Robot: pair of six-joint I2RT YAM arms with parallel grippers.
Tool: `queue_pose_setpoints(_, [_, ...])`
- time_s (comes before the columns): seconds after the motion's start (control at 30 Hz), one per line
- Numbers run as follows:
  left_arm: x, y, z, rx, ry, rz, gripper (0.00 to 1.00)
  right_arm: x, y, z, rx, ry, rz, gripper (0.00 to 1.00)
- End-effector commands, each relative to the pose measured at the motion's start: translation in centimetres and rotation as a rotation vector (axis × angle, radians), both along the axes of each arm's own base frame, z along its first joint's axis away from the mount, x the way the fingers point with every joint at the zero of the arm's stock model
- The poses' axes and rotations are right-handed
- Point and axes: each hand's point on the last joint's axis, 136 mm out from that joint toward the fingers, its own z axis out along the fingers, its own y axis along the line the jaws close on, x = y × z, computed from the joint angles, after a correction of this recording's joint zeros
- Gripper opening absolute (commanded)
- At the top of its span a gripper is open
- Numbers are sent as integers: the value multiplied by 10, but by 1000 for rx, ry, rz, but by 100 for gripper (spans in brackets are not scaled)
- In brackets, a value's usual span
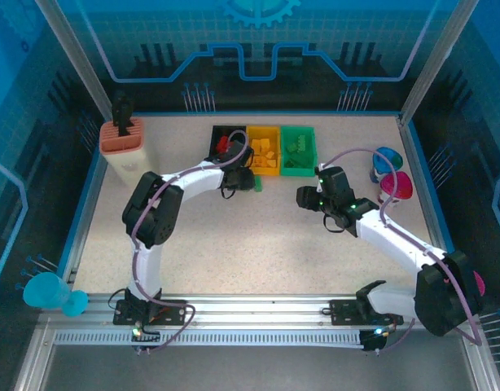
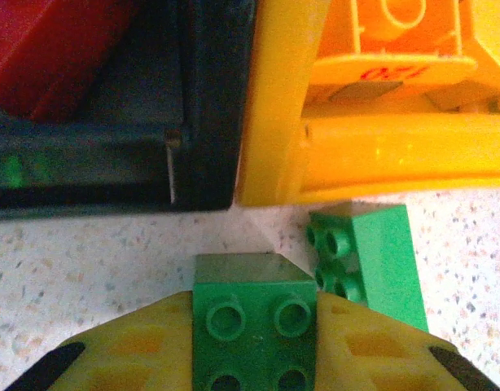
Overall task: Sort the legos into containers by color
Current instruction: Pick up the lego from the center of the table, then place the lego in the container.
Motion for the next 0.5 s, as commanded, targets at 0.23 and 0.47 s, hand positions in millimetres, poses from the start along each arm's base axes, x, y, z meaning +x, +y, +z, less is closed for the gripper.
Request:
queue_pose_setpoints(0.23, [-6, -66, 170, -302, -410, -287, 31, -18, -15, -10, 48, 2, -97, 60])
queue_pose_setpoints(0.47, [16, -104, 182, -374, -430, -354, 31, -57, -11, -46, 107, 75, -83, 60])
